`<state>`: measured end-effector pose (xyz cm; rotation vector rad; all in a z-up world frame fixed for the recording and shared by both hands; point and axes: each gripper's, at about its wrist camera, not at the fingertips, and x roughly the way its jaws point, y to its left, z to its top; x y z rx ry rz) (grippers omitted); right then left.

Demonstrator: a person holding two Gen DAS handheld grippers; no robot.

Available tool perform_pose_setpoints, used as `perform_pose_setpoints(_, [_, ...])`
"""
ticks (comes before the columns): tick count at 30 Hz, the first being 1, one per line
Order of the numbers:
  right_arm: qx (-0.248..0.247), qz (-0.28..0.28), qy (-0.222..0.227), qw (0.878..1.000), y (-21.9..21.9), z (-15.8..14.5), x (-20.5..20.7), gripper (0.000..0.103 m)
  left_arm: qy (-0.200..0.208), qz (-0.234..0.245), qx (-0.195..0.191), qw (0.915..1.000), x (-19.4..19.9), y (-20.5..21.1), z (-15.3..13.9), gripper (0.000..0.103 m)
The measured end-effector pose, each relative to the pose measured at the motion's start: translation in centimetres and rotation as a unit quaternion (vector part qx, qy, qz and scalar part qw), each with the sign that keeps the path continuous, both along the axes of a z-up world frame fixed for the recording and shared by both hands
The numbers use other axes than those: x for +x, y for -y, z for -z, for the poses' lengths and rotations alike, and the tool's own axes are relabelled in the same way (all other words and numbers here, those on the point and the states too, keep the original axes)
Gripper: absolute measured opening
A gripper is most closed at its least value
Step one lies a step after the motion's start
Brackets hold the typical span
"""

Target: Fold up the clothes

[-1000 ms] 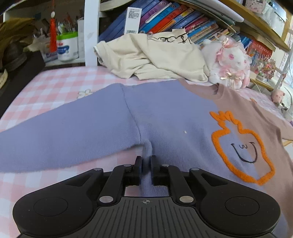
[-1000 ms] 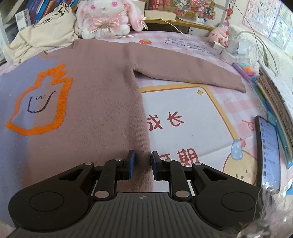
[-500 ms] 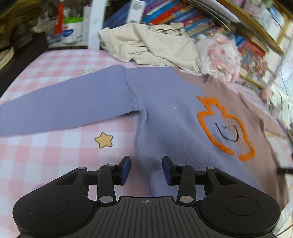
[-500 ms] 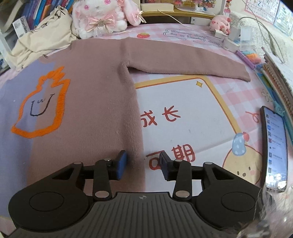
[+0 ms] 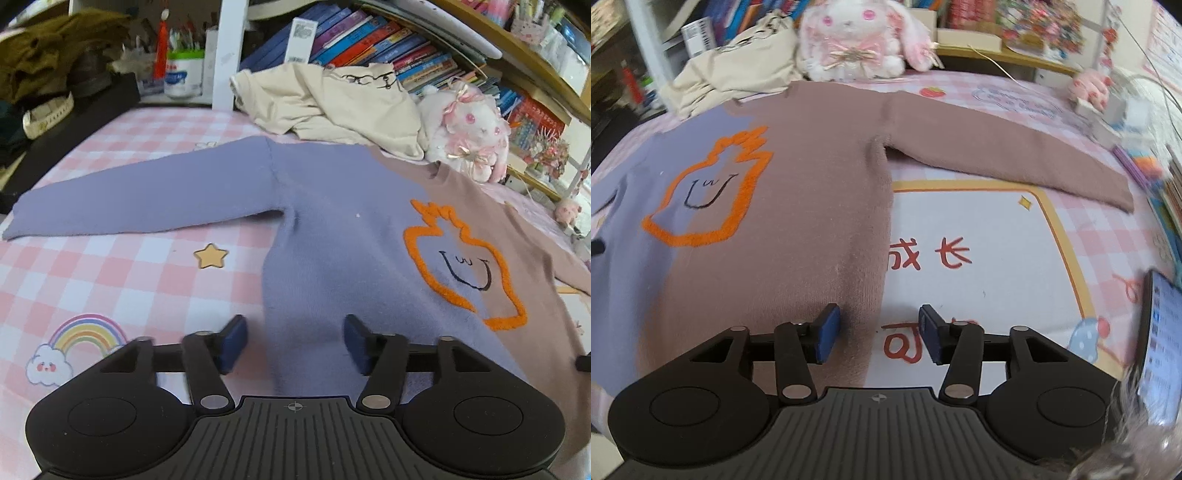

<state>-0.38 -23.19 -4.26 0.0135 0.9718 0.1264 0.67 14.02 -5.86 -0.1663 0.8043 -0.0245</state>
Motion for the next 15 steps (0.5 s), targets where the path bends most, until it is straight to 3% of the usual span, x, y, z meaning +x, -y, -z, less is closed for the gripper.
perform_pose_setpoints(3, [-0.002, -0.002, 0.011, 1.000, 0.2, 0.2, 0.2, 0.052, 0.011, 0.014, 0.023, 0.9996, -0.1, 1.0, 0.3, 0.082])
perform_pose_setpoints(6, [-0.002, 0.005, 0.021, 1.000, 0.2, 0.4, 0.3, 0.055, 0.016, 0.032, 0.041, 0.9985, -0.3, 1.6, 0.5, 0.082])
perform_pose_setpoints(15, [0.000, 0.023, 0.026, 0.999, 0.0, 0.5, 0.1, 0.055, -0.008, 0.054, 0.044, 0.9975, -1.7, 0.8, 0.1, 0.082])
